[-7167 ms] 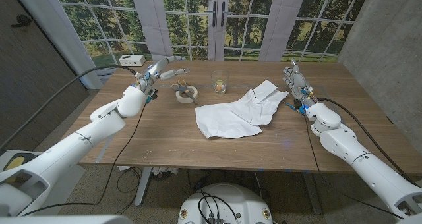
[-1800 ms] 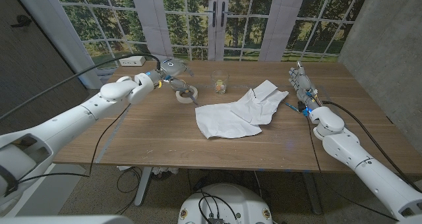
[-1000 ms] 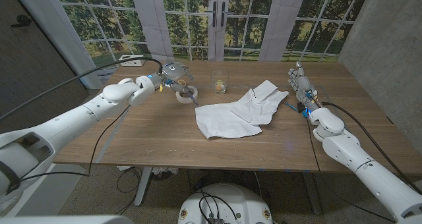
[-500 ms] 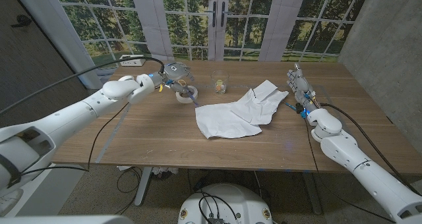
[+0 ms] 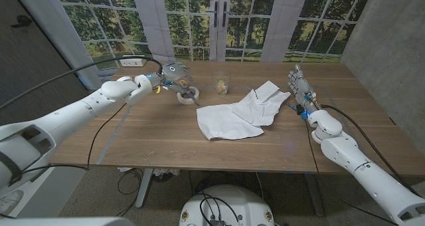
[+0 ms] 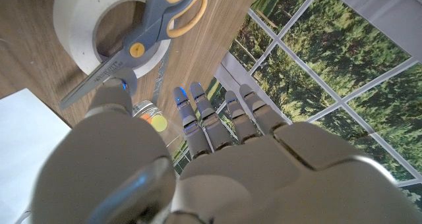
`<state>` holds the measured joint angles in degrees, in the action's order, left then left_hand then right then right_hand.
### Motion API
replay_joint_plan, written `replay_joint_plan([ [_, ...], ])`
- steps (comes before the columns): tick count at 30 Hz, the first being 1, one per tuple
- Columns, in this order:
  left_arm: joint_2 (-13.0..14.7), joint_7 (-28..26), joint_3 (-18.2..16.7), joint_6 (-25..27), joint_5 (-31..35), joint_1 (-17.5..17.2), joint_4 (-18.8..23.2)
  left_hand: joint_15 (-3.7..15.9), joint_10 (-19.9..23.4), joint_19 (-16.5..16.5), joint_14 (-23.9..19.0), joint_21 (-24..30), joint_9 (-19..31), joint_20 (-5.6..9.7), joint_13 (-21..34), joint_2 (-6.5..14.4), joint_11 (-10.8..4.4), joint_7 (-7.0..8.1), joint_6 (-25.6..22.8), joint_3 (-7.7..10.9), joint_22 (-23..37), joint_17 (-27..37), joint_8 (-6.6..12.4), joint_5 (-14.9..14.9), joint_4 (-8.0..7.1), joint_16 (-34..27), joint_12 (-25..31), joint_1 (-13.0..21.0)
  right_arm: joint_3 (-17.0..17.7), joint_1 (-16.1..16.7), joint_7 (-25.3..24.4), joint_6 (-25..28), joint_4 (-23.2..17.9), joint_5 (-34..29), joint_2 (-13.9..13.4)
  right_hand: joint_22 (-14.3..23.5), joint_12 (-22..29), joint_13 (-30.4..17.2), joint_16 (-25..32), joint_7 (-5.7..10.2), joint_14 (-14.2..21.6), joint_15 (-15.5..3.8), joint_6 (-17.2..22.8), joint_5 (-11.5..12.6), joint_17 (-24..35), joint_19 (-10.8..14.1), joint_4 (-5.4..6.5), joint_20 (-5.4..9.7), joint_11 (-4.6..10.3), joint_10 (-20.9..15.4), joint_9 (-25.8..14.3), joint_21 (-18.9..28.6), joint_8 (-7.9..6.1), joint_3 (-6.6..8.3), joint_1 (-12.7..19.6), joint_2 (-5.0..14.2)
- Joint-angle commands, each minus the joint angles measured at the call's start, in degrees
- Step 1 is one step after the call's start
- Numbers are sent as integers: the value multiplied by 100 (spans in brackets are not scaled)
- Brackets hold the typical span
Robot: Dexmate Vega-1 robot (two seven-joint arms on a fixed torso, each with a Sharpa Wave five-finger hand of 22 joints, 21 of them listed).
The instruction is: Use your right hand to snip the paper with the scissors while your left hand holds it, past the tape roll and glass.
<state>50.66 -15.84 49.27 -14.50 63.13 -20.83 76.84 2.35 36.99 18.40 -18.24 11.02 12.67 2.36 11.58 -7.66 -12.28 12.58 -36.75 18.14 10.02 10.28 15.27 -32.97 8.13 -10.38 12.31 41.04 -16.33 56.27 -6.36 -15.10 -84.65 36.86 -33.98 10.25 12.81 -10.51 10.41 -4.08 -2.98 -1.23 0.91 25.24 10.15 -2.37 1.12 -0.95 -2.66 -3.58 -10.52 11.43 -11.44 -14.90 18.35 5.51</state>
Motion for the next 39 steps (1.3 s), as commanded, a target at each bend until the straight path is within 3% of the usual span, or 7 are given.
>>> replay_joint_plan([
  [1, -39, -64, 148, 19, 33, 82, -179, 1032, 53, 23, -76, 11, 14, 919, 27, -2, 6, 1, -65, -31, 8, 10, 33, -46, 1, -16, 10, 93, -13, -6, -3, 13, 13, 15, 32, 14, 8, -32, 1, 10, -36, -20, 17, 40, 14, -12, -44, -13, 17, -49, -17, -2, 13, -21, 67, 20],
  [39, -218, 82, 468, 16, 47, 281, -509, 1032, 448, 37, -298, 13, -2, 913, 38, 75, -1, 2, -362, -91, 8, 13, 121, -20, -27, -23, 8, 344, -9, -57, 76, -16, 164, 137, 111, 16, 1, -33, 5, 14, -43, -26, 7, 47, 13, -17, -107, -55, 32, -44, -17, -5, 10, -3, 163, 12],
])
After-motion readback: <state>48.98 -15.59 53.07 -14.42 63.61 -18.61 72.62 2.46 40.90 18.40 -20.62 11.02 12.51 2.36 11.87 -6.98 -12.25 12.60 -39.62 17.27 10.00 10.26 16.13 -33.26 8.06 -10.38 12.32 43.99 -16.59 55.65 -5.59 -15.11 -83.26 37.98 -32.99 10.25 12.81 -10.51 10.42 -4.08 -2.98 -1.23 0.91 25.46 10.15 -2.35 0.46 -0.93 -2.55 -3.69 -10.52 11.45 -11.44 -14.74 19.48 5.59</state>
